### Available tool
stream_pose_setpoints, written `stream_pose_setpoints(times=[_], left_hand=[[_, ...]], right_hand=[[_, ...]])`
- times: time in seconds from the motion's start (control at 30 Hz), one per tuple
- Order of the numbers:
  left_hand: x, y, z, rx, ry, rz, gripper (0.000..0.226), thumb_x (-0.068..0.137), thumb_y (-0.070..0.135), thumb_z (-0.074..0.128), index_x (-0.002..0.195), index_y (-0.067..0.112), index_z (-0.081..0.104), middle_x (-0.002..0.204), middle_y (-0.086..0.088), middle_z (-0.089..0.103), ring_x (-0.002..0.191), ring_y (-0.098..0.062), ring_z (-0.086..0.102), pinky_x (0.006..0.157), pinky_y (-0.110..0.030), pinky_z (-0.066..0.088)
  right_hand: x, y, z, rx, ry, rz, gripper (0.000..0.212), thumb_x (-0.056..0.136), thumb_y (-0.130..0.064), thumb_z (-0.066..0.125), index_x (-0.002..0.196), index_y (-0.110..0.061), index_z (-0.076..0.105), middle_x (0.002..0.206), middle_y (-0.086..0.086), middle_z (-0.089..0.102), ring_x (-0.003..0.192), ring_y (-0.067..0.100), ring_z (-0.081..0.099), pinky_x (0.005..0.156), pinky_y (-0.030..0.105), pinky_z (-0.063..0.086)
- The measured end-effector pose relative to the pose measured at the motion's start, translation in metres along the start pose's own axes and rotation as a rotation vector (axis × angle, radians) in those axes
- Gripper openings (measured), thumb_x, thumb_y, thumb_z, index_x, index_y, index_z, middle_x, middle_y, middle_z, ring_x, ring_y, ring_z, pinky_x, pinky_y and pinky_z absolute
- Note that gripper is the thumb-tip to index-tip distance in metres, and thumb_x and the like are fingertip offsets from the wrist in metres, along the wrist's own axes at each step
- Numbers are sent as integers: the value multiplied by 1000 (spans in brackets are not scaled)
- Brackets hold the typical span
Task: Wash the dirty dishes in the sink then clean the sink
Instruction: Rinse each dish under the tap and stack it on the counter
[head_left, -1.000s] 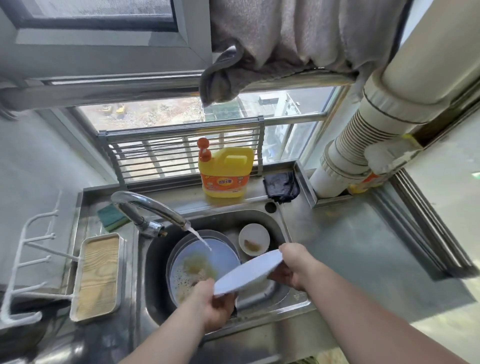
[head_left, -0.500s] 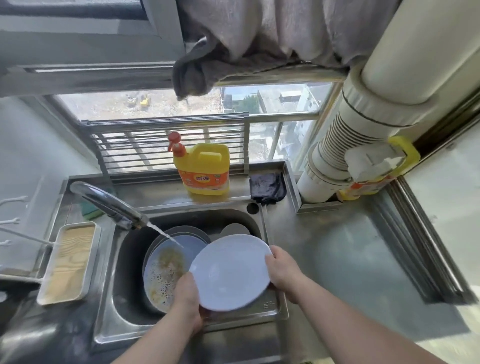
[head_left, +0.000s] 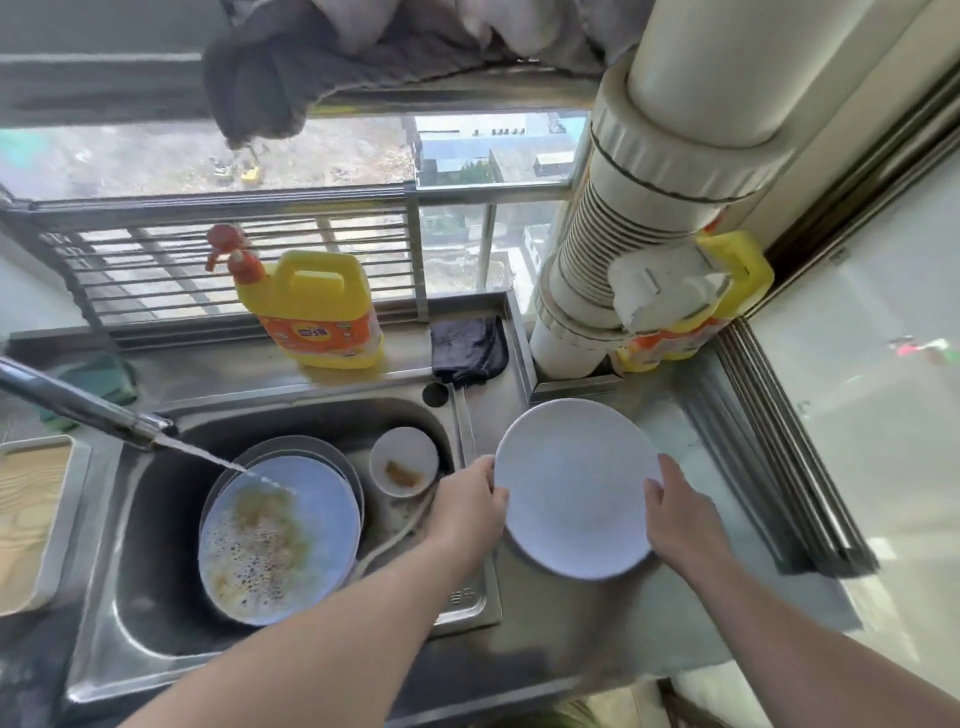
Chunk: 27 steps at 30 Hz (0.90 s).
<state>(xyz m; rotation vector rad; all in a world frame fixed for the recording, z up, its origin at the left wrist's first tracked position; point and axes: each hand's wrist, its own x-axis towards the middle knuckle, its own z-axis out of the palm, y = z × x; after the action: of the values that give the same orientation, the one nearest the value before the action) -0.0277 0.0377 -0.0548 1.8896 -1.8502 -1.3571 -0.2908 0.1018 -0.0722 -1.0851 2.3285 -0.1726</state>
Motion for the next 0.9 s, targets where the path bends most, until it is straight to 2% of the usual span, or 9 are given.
stream_pose_setpoints(times=[0.1,0.2,0.3,0.4,0.53,0.67,0.73,0.8,0.9], left_hand=[[11,8,15,166,-67,83,22,97,17,56,119,18,59,112,-9,65,106,-33,61,88,-38,49],[13,13,28,135,-115,100,28,97,15,59,125,17,54,113,-7,51,107,-32,57,88,-33,44],[14,15,39,110,-128,85,25,97,15,58,122,16,55,111,-7,52,107,-31,56,85,-33,42],[14,16,46,58,-136,53,22,97,16,50,119,18,54,108,-6,52,100,-29,54,84,-35,45],[20,20,54,76,-103,82,20,101,20,47,121,20,47,103,-1,45,89,-23,53,76,-33,44],[16,5,34,-109,16,208,42,102,22,57,141,36,51,107,5,41,85,-11,54,79,-19,42],[9,-27,10,-209,117,230,44,100,17,63,140,35,60,108,8,44,84,-5,56,78,-5,40],[2,-76,-22,-167,227,209,31,98,12,66,122,31,72,106,13,47,91,2,56,82,-1,38],[-9,-161,-79,-65,300,-19,32,96,5,61,99,34,74,107,14,50,102,-2,57,88,-13,43]], right_hand=[[3,10,-5,69,31,62,46,109,-33,39,154,-35,33,127,19,66,113,42,62,91,51,51],[0,17,-8,98,75,85,48,108,-26,41,155,-32,33,123,20,66,108,41,62,89,50,53],[-6,23,-11,97,91,71,44,107,-22,42,151,-25,40,121,18,64,105,39,60,88,49,53],[-9,32,-9,64,74,89,45,109,-21,43,153,-19,41,132,18,59,111,38,57,88,46,47],[-11,40,-3,77,73,126,53,108,-24,48,159,-24,33,136,14,47,100,26,45,85,43,46],[-17,6,-2,184,207,202,59,105,-31,55,159,-27,33,145,12,37,110,33,53,95,49,50],[-27,-37,12,218,288,20,52,101,-24,60,151,-24,45,129,7,45,104,25,54,92,43,48],[-40,-92,36,245,295,-281,44,97,-12,65,139,-18,58,105,-1,50,88,11,47,83,32,46],[-68,-173,89,293,152,-616,32,95,-7,68,126,-17,68,93,-12,56,82,3,50,79,12,42]])
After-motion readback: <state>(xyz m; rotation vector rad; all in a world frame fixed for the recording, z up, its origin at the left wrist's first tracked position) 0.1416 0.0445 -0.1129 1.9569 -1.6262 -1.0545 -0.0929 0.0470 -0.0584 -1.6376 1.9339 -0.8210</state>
